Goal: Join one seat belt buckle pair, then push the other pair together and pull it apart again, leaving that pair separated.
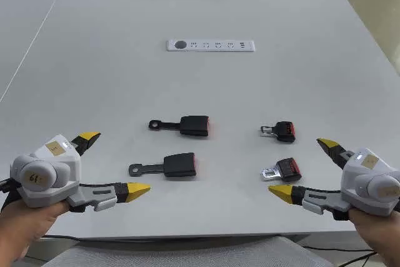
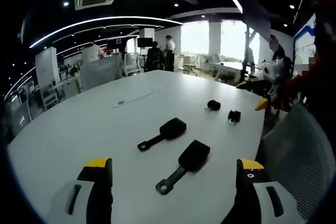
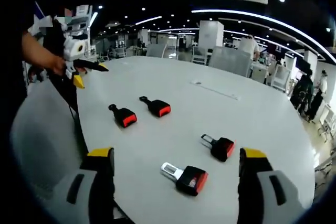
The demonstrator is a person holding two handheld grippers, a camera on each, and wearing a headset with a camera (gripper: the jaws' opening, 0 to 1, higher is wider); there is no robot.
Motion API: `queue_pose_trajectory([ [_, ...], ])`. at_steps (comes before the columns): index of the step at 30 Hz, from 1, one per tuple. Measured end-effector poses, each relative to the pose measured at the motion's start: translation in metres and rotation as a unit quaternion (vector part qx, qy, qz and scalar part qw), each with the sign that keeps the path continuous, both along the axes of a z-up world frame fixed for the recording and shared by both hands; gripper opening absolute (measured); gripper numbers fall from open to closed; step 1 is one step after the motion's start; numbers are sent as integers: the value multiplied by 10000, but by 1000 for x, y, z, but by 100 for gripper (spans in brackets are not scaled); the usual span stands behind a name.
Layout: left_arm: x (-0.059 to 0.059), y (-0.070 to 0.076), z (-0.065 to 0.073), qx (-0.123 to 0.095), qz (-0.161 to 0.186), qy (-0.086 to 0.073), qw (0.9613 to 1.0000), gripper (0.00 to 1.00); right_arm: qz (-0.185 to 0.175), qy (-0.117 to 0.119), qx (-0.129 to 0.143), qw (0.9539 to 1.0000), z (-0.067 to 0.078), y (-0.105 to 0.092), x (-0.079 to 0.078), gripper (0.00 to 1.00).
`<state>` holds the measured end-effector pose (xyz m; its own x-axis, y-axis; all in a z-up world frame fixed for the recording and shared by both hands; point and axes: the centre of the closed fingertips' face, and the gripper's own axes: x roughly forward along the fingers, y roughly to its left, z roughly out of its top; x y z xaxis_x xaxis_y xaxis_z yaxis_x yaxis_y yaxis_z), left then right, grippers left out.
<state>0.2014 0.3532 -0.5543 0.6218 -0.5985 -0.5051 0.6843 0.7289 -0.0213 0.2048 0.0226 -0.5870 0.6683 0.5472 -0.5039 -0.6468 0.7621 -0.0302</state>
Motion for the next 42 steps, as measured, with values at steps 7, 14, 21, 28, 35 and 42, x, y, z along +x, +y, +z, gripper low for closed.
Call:
queue_pose_trajectory([
  [7, -1, -2, -2, -2, -45, 26, 10000, 100, -19, 34, -13, 10000, -2, 0, -2, 100],
  [14, 0, -4, -3, -9, -77, 57, 10000, 100, -22, 42, -1, 10000, -3, 0, -2, 100],
  [21, 1, -6, -3, 2, -127, 64, 9999, 100, -17, 47, 11, 10000, -3, 2, -1, 100],
  [28, 3, -7, -4, -13, -133, 63, 9999, 100, -39, 51, 14, 10000, -2, 2, 1, 100],
  [35, 4, -6, -4, -24, -128, 69, 9999, 100, -34, 61, 24, 10000, -3, 4, 1, 100],
  [42, 5, -6, -5, -26, -116, 76, 9999, 100, -35, 85, 10, 10000, -4, 4, 1, 100],
])
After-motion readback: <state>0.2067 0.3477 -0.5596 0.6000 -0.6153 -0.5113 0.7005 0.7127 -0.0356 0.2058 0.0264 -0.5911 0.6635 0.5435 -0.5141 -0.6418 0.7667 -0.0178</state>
